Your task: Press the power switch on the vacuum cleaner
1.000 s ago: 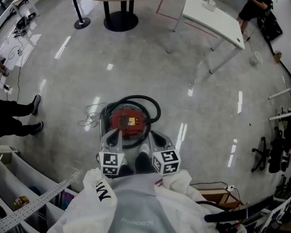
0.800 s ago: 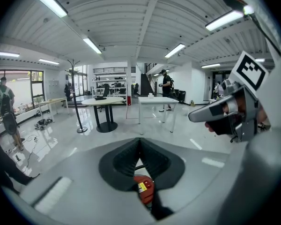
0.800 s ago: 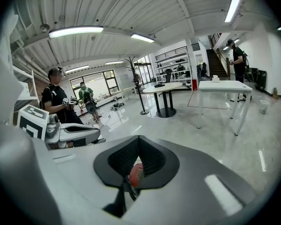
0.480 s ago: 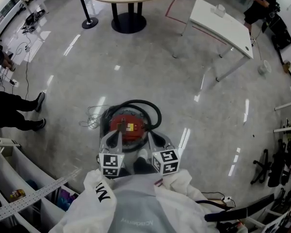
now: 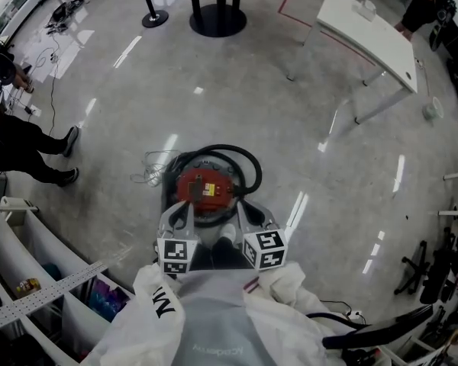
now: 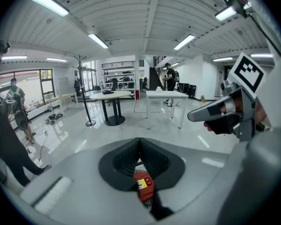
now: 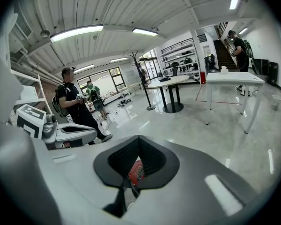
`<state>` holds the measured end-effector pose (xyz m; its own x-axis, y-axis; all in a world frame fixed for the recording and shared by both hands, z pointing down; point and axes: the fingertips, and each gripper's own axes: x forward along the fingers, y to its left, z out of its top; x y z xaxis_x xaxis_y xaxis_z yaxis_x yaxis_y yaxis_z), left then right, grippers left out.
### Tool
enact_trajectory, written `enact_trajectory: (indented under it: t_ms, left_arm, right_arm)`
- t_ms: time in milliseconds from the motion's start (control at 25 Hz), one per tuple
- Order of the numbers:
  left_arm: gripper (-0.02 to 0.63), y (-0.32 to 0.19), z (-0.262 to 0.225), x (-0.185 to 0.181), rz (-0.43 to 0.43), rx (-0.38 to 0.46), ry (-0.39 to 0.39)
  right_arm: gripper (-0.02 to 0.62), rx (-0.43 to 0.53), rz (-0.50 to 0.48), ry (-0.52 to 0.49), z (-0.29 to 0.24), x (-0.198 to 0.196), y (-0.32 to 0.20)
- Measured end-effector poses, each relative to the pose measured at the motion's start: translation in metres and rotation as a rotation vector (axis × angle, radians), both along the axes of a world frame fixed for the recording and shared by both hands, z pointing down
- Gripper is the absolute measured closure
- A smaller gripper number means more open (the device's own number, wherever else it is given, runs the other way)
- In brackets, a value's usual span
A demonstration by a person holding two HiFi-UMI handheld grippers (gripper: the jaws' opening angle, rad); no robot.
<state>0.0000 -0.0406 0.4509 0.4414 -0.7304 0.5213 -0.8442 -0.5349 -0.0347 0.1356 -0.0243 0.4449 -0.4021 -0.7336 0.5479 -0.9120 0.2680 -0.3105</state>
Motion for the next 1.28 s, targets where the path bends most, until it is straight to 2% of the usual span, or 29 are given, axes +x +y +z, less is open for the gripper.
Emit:
enact_trajectory:
  t_ms: [440,920,1280]
  left_arm:
    - [0.606,-0.005,0.015,-0.008,0.026,-0.004,-0.007]
    - [0.606,-0.007,0.072,-0.017,0.04,-0.078,0.017]
    - [0.606,-0.008,0.111,-0.035,-0.001,-0.127,0.031]
  right_arm:
    - [0.596,-0.036,0.011,0.024,0.023,-0.007,-0.01]
    - [0.596,-0.149,0.032,0.048,0.089,-0.021,0.005]
    - [0.597,-0.191,0.046,0.075,0.13,-0.023,-0.001]
